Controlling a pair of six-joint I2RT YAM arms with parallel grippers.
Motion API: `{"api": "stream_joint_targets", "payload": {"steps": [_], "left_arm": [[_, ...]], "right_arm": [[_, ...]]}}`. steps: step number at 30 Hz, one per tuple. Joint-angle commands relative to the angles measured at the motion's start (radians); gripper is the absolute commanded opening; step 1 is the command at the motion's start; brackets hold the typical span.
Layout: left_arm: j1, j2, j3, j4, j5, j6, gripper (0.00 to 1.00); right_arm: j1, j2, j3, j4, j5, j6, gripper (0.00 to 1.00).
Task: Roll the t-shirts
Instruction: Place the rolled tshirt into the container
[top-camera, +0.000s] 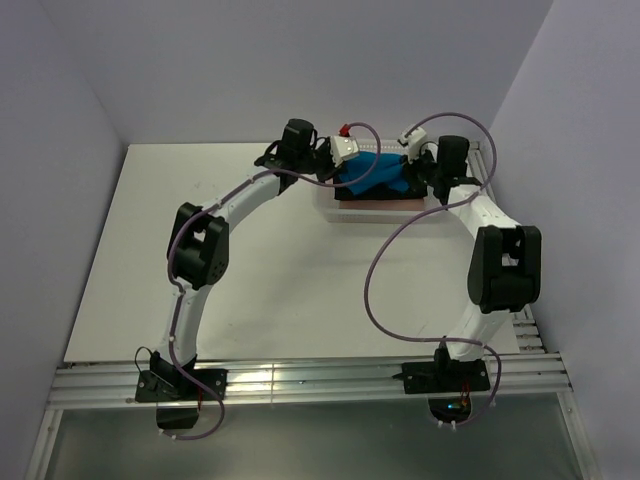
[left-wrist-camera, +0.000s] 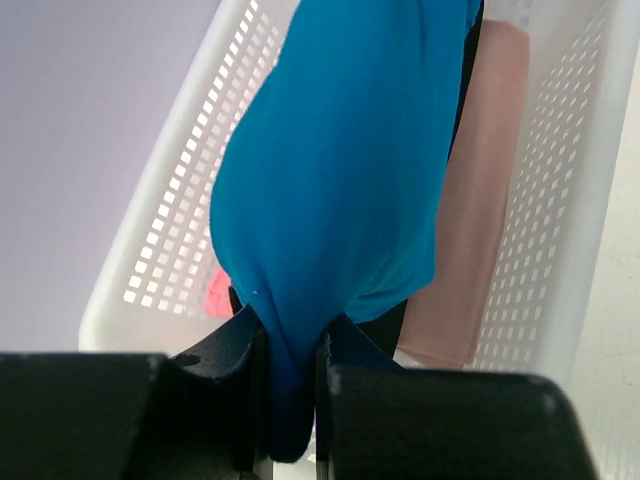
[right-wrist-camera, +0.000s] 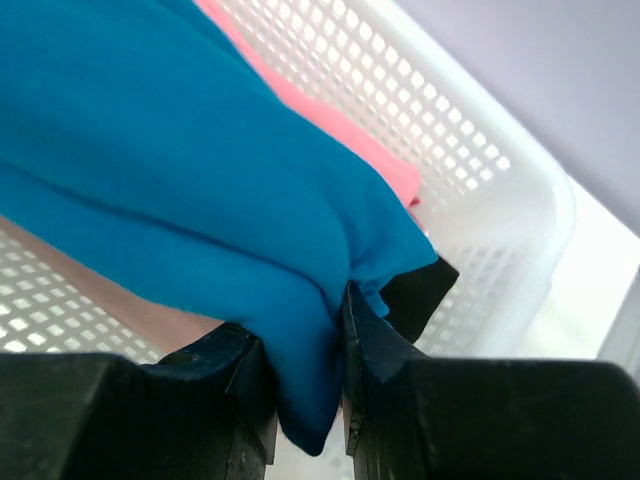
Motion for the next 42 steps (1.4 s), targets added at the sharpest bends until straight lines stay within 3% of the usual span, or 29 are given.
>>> {"api": "stream_joint_targets", "payload": {"steps": [1, 4, 10, 19, 26, 33, 38, 42], "left_arm": [[0.025, -0.062, 0.056, 0.044, 0.004, 0.017, 0.0], [0.025, -0.073, 0.065, -0.005, -0.004, 0.044, 0.0], [0.025, -0.102, 0.06, -0.067, -0.018, 0.12, 0.0], [0.028, -0.026, 0.136, -0.161, -0.022, 0.167, 0.0], [0.025, 0.002, 0.108, -0.094, -0.071, 0.172, 0.0], [0.05, -0.012, 0.099, 0.006, -0.128, 0.175, 0.0], [0.051, 0.004, 0.126, 0.055, -0.159, 0.198, 0.0], [0.051, 0.027, 0.154, 0.115, -0.197, 0.21, 0.0]], "right_arm": [[-0.11, 0.008, 0.052, 0.055, -0.195, -0.052, 0.0], [-0.168, 0.043, 0.124, -0.048, -0.348, -0.124, 0.0], [-0.214, 0.143, 0.227, -0.197, -0.513, -0.234, 0.0], [-0.237, 0.182, 0.221, -0.295, -0.517, -0.443, 0.0], [-0.246, 0.116, 0.062, -0.022, -0.436, -0.35, 0.0], [-0.242, 0.068, 0.075, 0.099, -0.419, -0.258, 0.0], [-0.242, 0.086, 0.179, 0.043, -0.413, -0.265, 0.0], [-0.242, 0.103, 0.192, 0.104, -0.391, -0.236, 0.0]]}}
